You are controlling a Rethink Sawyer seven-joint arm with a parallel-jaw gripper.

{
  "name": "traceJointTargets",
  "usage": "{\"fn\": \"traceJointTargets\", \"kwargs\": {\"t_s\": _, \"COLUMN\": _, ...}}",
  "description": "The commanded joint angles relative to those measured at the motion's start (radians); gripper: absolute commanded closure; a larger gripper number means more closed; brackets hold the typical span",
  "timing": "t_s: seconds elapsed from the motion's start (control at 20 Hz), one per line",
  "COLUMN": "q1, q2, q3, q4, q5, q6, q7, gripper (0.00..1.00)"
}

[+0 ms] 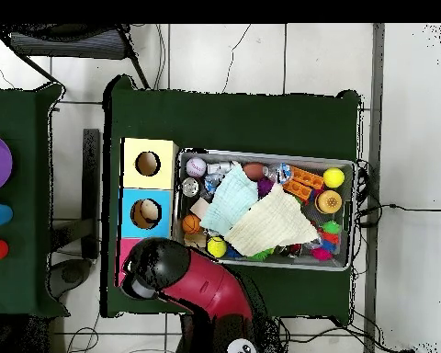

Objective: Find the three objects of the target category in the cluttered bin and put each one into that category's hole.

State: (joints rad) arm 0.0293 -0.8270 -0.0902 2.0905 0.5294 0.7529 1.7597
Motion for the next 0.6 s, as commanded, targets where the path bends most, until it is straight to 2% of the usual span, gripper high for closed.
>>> {"fn": "traceJointTargets", "kwargs": {"t_s": 0.05, "q1": -0.007, "q2": 0.063, "q3": 0.069, "q4": 0.069, "q5": 0.088, "q6": -0.172, "q7": 0.217, "gripper": 1.00}}
{"fn": "traceJointTargets", "kwargs": {"t_s": 0.2, "q1": -0.013, "q2": 0.074, "q3": 0.077, "q4": 0.065, "q5": 0.098, "q6": -0.200, "q7": 0.204, "gripper": 1.00}}
{"fn": "traceJointTargets", "kwargs": {"t_s": 0.45, "q1": -0.002, "q2": 0.040, "q3": 0.086, "q4": 0.081, "q5": 0.124, "q6": -0.221, "q7": 0.213, "gripper": 1.00}}
{"fn": "traceJointTargets", "kwargs": {"t_s": 0.6, "q1": -0.016, "q2": 0.050, "q3": 0.120, "q4": 0.098, "q5": 0.162, "q6": -0.282, "q7": 0.196, "gripper": 1.00}}
